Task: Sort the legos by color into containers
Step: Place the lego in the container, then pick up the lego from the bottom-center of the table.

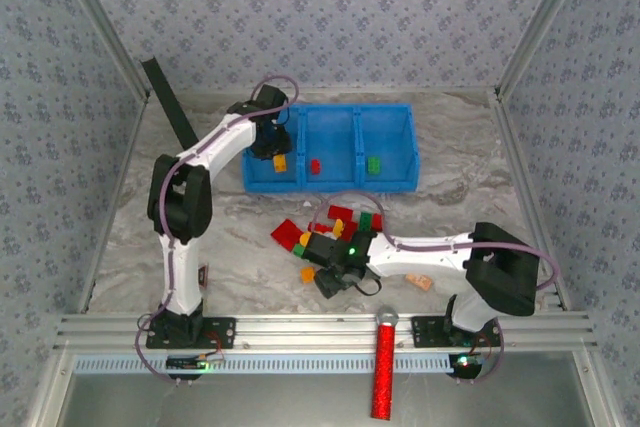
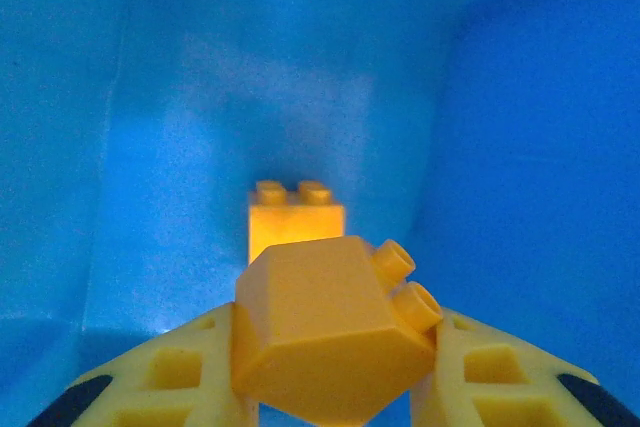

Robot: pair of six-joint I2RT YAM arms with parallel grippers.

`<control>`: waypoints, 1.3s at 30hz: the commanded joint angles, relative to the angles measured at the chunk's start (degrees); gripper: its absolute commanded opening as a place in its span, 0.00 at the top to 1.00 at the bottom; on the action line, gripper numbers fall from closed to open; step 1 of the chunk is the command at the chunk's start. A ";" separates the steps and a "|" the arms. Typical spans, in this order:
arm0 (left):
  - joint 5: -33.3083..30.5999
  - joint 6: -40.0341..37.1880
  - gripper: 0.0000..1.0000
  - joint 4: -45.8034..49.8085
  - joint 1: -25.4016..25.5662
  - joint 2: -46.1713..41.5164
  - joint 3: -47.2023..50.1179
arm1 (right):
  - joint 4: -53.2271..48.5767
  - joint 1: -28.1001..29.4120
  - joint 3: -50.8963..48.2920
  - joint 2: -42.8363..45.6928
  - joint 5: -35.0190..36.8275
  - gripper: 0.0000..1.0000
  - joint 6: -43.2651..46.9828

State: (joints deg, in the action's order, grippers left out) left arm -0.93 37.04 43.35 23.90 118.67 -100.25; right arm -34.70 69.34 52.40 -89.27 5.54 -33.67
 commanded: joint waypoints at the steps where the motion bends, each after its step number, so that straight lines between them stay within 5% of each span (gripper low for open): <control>1: 0.30 -1.09 0.74 0.46 -0.43 1.36 -2.29 | -1.26 0.44 0.86 -1.57 1.17 0.37 -0.56; 11: 1.37 -0.75 0.63 0.14 -0.52 3.08 -2.00 | -5.95 1.50 2.68 1.82 2.49 0.38 -0.11; 19: 1.79 -1.53 0.43 0.87 -0.52 2.03 -1.90 | -4.97 1.37 3.30 -0.13 3.39 0.38 1.32; 39: 6.03 -3.17 0.36 1.36 -0.26 -9.83 -0.70 | -2.48 -0.72 4.29 -4.27 4.37 0.39 6.67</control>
State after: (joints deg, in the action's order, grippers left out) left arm 4.01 35.40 43.38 23.42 111.48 -100.55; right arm -37.01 69.06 55.33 -92.68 8.43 -28.45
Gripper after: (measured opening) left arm 0.642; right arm 0.609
